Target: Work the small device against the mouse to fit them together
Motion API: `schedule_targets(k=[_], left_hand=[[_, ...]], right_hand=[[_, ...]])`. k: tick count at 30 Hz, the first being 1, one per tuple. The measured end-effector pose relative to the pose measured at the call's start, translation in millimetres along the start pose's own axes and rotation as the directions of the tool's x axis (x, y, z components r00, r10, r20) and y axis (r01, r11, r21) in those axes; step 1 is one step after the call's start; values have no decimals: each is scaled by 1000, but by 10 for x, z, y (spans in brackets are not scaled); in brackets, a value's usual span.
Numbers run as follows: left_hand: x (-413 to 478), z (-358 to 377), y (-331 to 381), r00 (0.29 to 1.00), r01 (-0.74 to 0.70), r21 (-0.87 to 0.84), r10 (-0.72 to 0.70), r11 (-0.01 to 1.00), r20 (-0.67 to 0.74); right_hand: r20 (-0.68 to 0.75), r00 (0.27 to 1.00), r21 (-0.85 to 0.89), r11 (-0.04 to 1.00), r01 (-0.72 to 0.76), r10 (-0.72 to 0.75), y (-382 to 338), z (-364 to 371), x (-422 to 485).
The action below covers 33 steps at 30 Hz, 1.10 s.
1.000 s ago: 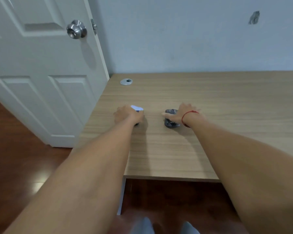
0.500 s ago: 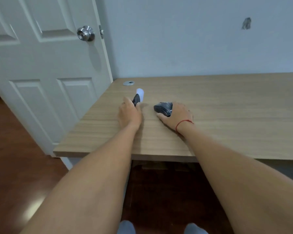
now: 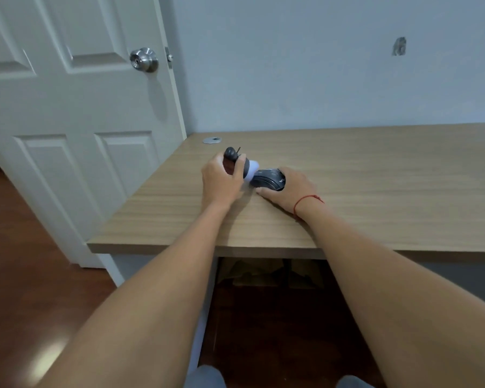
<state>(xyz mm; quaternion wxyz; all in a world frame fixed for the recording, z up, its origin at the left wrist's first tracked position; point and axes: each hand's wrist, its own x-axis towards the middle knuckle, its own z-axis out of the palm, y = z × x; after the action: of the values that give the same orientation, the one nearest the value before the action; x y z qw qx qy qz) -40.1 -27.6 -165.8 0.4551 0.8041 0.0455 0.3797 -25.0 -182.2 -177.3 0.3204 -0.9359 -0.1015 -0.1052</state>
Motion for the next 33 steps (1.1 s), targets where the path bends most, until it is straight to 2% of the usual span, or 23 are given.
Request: schedule_targets(k=[6, 14, 16, 20, 22, 28, 31, 33], left_hand=[[-83, 118, 128, 999, 28, -64, -30, 998, -18], [-70, 138, 98, 989, 145, 177, -139, 973, -46], [-68, 128, 100, 992, 121, 160, -113, 980, -57], [-85, 118, 166, 997, -13, -39, 11, 999, -73], [-111, 123, 191, 997, -68, -1, 68, 998, -48], [-59, 116, 55, 988, 154, 226, -150, 962, -35], [-63, 112, 85, 993, 117, 175, -112, 978, -43], [-78, 108, 130, 998, 28, 80, -23, 996, -55]], right_hand=[[1, 1000, -5, 1000, -15, 15, -37, -18, 9], [-1, 1000, -14, 1000, 7, -7, -38, -7, -3], [1, 1000, -3, 1000, 7, -7, -34, -6, -4], [2, 1000, -9, 1000, 12, -12, -23, -7, 0], [4, 1000, -5, 1000, 1, -1, -29, -6, 0], [-1, 1000, -14, 1000, 14, -14, -25, 3, -9], [-2, 1000, -5, 1000, 11, -11, -19, 3, -5], [4, 1000, -9, 1000, 7, -7, -23, -1, -6]])
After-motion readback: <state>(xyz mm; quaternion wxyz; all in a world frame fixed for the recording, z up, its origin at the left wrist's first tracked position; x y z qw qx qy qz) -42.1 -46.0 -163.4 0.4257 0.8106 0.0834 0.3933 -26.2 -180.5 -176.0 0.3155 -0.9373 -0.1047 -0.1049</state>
